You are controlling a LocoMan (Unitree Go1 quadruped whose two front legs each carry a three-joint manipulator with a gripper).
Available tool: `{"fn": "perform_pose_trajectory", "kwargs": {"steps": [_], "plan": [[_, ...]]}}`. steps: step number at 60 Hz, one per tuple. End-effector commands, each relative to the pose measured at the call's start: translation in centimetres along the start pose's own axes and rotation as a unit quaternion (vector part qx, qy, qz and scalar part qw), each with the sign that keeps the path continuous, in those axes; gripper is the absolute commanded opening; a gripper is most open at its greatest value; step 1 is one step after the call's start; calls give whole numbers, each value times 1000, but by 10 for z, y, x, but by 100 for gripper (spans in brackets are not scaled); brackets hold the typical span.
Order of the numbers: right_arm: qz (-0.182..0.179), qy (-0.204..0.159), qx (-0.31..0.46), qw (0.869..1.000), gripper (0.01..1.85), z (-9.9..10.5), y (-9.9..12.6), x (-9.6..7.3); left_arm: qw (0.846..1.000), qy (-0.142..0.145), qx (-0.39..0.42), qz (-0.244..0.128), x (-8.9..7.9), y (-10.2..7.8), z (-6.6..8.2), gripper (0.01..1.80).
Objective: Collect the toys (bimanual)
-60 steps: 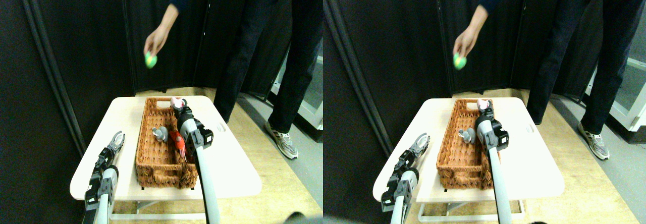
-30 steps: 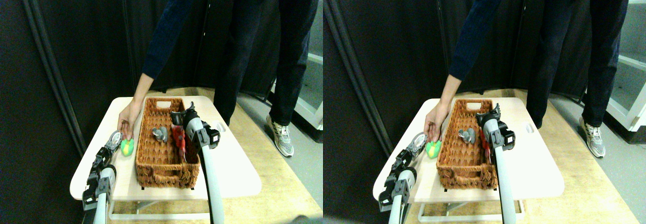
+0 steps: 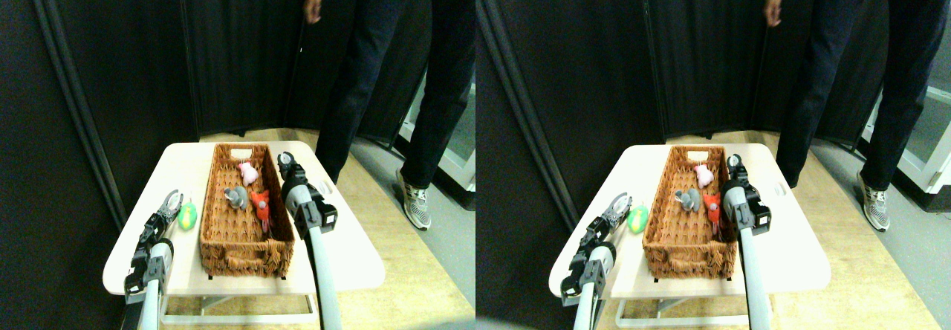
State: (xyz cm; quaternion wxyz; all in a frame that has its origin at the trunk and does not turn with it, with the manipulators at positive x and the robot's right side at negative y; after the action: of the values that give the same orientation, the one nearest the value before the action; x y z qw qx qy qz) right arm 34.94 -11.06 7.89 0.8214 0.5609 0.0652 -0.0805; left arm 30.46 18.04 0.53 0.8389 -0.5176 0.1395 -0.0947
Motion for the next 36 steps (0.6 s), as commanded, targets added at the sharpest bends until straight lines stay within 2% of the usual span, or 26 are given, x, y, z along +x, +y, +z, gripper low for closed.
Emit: {"fn": "perform_pose_trajectory", "kwargs": {"steps": [1, 5, 9, 16, 20, 28, 36], "plan": [[11, -18, -11, 1000, 1, 20, 2, -2, 1000, -1, 14, -21, 3, -14, 3, 1], [19, -20, -25, 999, 1, 32, -3, -2, 1000, 5, 17, -23, 4, -16, 3, 1], [8, -43, -33, 998, 1, 43, -11, -5, 999, 12, 28, -26, 5, -21, 3, 1], [-2, -60, -31, 998, 1, 58, -26, -7, 999, 16, 27, -33, 10, -28, 2, 1], [-13, -67, -25, 997, 1, 62, -33, -7, 998, 19, 39, -40, 11, -32, 1, 1], [-13, -90, -27, 996, 1, 67, -52, -8, 998, 23, 46, -41, 12, -41, -1, 1], [-48, -104, 8, 993, 1, 63, -76, -6, 998, 30, 32, -40, 13, -47, -2, 2]]}}
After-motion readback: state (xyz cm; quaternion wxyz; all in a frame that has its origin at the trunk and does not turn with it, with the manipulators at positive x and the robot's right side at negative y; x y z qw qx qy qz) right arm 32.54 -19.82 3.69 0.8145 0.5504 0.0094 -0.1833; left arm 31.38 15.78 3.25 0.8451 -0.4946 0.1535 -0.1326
